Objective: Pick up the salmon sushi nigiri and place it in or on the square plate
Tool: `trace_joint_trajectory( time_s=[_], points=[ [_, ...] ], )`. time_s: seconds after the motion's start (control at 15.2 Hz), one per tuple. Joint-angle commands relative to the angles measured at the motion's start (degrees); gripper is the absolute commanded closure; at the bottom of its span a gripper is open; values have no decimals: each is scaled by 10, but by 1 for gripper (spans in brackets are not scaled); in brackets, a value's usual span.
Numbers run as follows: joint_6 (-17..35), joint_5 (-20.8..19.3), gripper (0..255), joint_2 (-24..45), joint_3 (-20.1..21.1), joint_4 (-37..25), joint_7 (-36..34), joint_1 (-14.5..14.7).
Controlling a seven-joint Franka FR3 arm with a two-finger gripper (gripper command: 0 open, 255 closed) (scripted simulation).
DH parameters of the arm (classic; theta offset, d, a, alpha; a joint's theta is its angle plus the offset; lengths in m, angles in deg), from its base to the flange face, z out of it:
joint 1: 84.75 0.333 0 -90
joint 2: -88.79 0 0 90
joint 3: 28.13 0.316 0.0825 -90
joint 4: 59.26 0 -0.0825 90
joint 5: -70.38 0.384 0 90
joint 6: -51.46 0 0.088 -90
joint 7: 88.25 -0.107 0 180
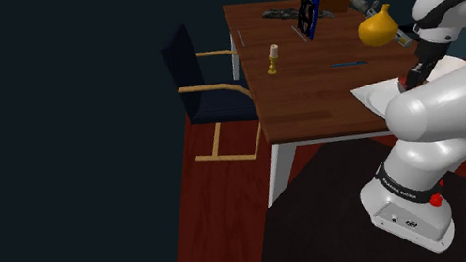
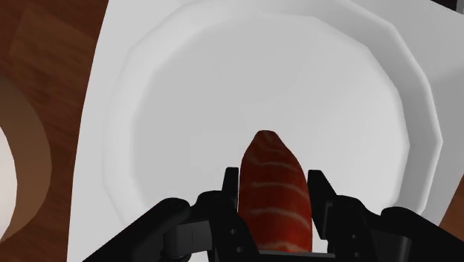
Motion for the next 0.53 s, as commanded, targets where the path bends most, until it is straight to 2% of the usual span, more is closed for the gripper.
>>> trace_joint_trajectory(
  time_s=[0.0,0.2,0.46],
  points=[
    [21,-2,255,14,-9,8,1,2],
    [53,-4,255,37,-21,18,3,6],
    [56,-4,255,40,-22,19,3,7]
  ],
)
